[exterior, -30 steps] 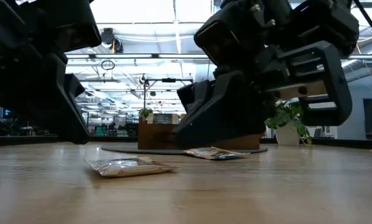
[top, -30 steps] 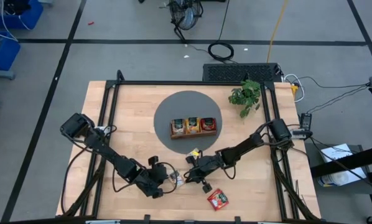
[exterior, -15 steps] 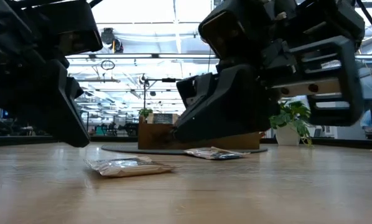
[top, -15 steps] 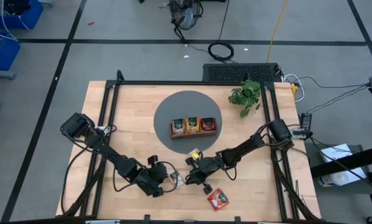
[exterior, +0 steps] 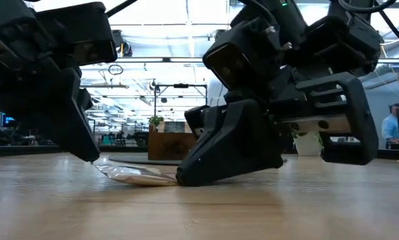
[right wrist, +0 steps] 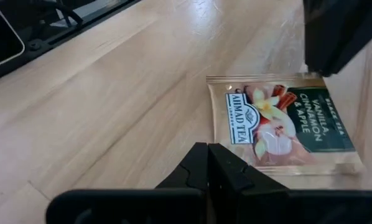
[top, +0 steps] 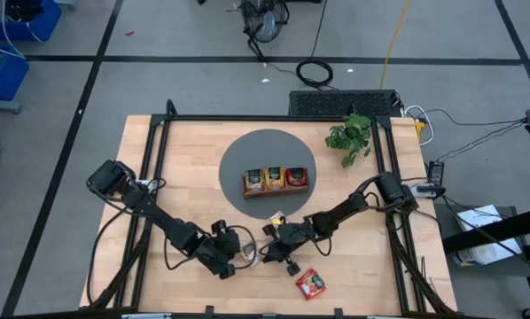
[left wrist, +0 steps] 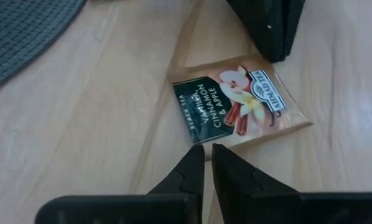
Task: Pick & Place Tea
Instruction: Put the brown tea bag into the left section of the wooden organizer
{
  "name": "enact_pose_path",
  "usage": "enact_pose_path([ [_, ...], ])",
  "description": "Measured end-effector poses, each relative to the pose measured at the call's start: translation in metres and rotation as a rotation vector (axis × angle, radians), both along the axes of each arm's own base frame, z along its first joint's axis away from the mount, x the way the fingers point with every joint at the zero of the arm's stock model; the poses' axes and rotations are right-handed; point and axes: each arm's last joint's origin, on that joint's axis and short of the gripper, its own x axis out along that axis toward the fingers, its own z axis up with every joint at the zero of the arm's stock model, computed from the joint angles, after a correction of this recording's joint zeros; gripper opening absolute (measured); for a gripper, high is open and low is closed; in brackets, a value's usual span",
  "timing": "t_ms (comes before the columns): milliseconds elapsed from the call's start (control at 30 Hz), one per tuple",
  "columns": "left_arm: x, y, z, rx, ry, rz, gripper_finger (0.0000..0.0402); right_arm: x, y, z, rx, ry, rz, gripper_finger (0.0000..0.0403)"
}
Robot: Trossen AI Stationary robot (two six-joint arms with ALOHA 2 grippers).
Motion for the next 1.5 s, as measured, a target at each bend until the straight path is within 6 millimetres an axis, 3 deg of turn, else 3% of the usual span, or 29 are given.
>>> enact_pose_path([
  [167,-0.001,-0.001,0.010,-0.034,-0.018,-0.018,0.0064,-0.001,-0.002,-0.002,0.005,0.037,-0.015,0.0000],
  [467,-0.001,0.006,0.038,-0.198,-0.089,0.105,0.0206,-0.002,-0.004,-0.009,0.002,0.068,-0.019,0.0000],
  [667,0.001,0.016,0.030,-0.341,0.050,0.192,0.0270,-0.002,-0.007,-0.026,0.002,0.097,-0.022,0.0000],
  [833,0.005,0.025,0.025,-0.438,0.142,0.220,0.0304,-0.002,-0.010,-0.028,0.025,0.124,-0.032,0.0000],
  [967,0.006,0.029,0.024,-0.471,0.167,0.254,0.0311,-0.003,-0.009,-0.028,0.022,0.124,-0.031,0.0000],
  [1167,0.004,0.029,0.012,-0.482,0.257,0.271,0.0283,-0.003,-0.010,-0.029,0.020,0.128,-0.030,0.0000],
  [1500,0.027,0.028,-0.003,-0.567,0.174,0.178,0.0263,-0.003,-0.010,-0.029,0.021,0.126,-0.031,0.0000],
])
